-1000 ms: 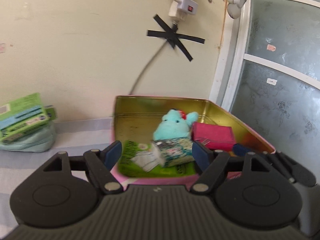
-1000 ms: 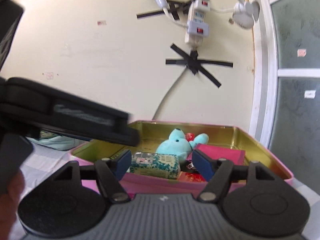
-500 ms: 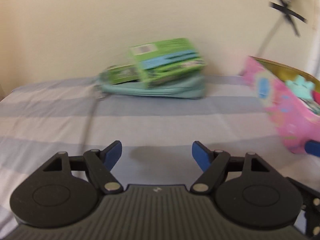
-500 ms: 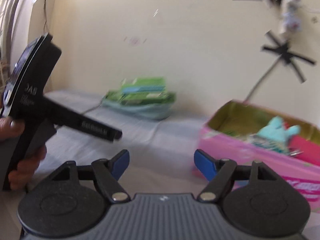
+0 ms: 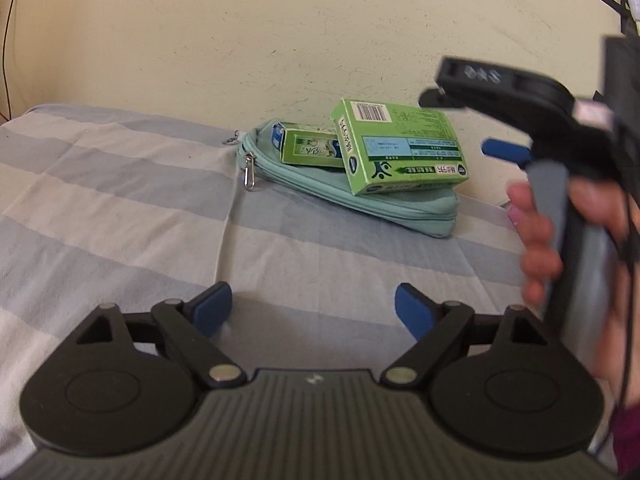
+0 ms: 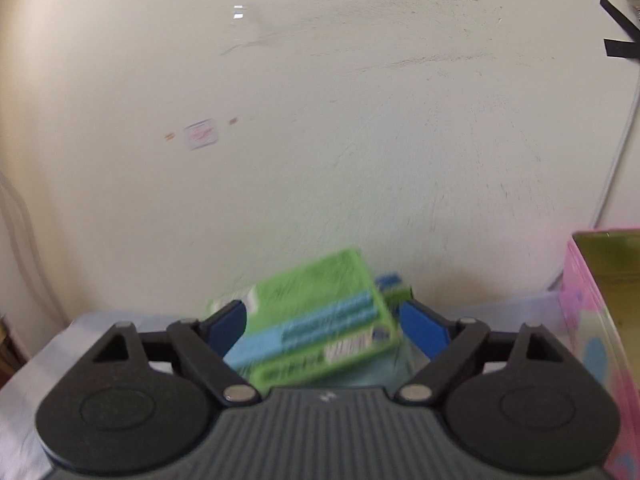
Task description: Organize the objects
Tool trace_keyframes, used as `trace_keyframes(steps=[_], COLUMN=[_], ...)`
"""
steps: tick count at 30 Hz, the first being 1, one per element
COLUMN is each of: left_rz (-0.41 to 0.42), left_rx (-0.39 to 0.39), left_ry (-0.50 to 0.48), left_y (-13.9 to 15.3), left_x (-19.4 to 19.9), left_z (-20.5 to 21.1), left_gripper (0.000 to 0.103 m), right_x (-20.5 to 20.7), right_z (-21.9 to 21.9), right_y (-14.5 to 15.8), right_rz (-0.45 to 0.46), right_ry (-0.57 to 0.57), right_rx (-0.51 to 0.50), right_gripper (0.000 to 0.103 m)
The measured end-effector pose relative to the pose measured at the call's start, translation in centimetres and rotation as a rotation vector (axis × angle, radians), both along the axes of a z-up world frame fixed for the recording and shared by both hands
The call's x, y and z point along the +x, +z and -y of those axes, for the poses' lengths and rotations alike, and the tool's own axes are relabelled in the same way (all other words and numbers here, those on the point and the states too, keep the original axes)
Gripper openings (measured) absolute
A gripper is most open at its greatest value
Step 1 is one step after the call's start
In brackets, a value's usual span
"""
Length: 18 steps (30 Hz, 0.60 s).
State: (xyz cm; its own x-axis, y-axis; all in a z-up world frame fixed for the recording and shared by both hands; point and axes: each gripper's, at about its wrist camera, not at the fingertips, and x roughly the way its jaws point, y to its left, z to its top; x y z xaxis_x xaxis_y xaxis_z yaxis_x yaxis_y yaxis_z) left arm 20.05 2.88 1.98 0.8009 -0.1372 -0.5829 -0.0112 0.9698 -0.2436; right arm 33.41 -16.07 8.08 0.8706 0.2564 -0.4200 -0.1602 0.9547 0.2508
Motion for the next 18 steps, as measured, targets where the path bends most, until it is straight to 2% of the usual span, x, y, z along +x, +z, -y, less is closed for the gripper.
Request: trace_keyframes(steps=[4, 6, 7, 8, 9, 13, 16, 18], left_rz=[0.002, 0.027, 0.047, 0.065, 0.079, 0.082, 0.035, 0.014], left_rx=[-0.027, -0.007, 0.003, -0.003, -0.019, -0.075, -0.116, -0.131], left_ry=[0.029, 0.105, 0.146, 0.180, 0.213, 0.288, 0.269, 0.241], left_y=[0.1, 0.6, 0.9, 1.1, 1.3, 1.3, 0.6, 0.2], left_x=[0.3, 0.2, 0.1, 0.0, -0.1, -0.2, 0.5, 1.0], left_z=[-1.1, -2.1, -2.7, -3.5, -4.3, -6.6, -7.0, -6.7], left_gripper=[0.087, 0.087, 0.087, 0.087, 0.087, 0.087, 0.087, 0.087], right_x=[4.5, 6.0, 6.3, 6.5, 6.3, 2.8, -0.5, -3.3], right_z=[0.3, 0.7, 0.7, 0.5, 0.2, -1.7, -3.3, -3.5], right_y=[0.2, -0.2, -0.4, -0.7, -1.0, -1.8, -3.8, -5.4], right_rz=[-0.058, -0.113, -0.138, -0.162, -0.172, -0.136, -0.210, -0.221], right_ry=[-0.061, -0.031, -0.004, 0.025, 0.052, 0.174, 0.257, 0.304], right_rx=[0.038, 0.086, 0.095, 0.083, 0.063, -0.055, -0.141, -0.150], right_gripper=[0.088, 0.084, 0.075, 0.058, 0.052, 0.048, 0.043, 0.045])
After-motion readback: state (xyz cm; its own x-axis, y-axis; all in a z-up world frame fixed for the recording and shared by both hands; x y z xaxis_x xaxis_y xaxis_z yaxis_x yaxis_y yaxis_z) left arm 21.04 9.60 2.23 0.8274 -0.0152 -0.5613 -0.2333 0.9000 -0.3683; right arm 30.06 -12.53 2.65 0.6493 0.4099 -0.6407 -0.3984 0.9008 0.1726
